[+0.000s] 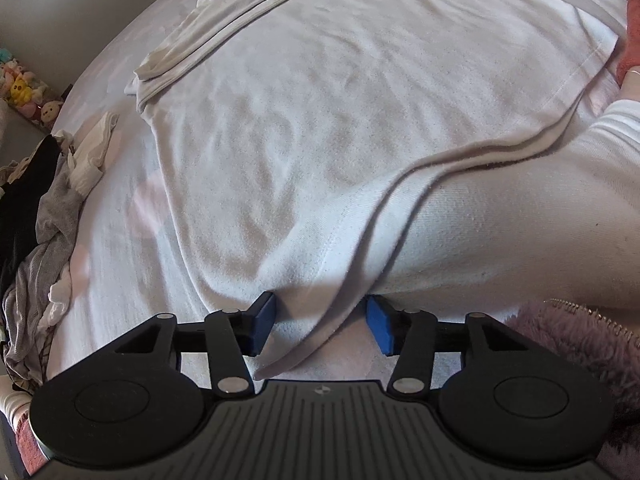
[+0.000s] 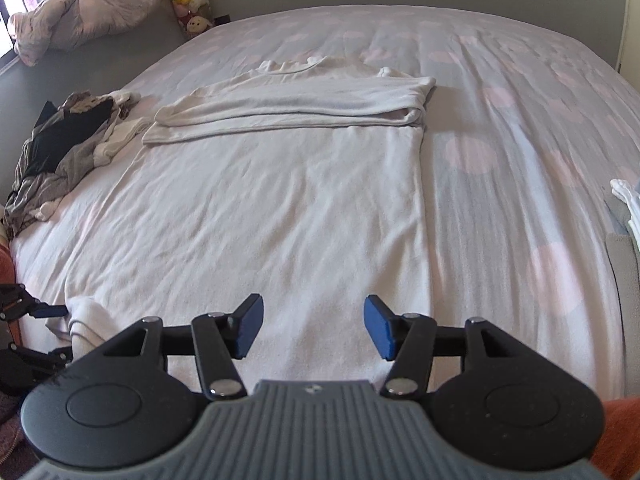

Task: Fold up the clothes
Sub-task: 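Grasp the shirt hem edge with the left gripper while the right gripper grasps it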

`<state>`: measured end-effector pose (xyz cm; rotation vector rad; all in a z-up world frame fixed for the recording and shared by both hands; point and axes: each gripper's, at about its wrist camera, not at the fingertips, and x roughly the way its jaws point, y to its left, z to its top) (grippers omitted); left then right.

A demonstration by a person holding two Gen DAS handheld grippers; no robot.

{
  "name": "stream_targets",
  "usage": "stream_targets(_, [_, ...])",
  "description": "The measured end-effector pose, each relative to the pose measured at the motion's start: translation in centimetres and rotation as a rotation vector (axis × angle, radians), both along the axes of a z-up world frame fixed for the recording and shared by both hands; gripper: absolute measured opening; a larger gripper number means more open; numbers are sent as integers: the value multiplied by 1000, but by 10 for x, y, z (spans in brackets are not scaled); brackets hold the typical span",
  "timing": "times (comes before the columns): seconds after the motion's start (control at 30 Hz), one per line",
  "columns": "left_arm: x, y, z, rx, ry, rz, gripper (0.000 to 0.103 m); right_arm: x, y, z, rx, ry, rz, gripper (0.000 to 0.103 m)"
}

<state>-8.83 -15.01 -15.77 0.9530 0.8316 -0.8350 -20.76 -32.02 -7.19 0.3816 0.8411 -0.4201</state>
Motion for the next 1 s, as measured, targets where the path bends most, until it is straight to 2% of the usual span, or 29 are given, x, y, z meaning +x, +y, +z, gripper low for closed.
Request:
stream_targets(0.03, [2, 1, 0, -6, -1, 12, 36, 1, 3, -1, -1, 9, 18, 61])
stream_targets(0.07, [4, 1, 1, -12, -9, 28, 24, 2, 6, -3, -5, 20, 38, 62])
stream_targets(0.13, [8, 3, 2, -25, -17, 60, 14, 4, 13, -6, -19, 45, 83, 63])
stream_targets(0.27, [15, 6, 5, -65, -8, 98, 8, 7, 25, -14, -38, 98, 173, 64])
stream_targets(0.47, [23, 16, 21, -175, -32, 175, 6, 10, 43, -14, -116, 184, 357, 64])
stream_targets(0.67, [27, 23, 35, -274, -63, 219, 5, 27, 72, -25, -160, 222, 495, 64])
stream_targets(0.8, [32, 27, 40, -327, -57, 247, 5, 46, 89, -47, -216, 344, 569, 63])
stream_targets(1.0, [32, 30, 40, -338, -48, 247, 5, 59, 94, -69, -313, 471, 595, 60])
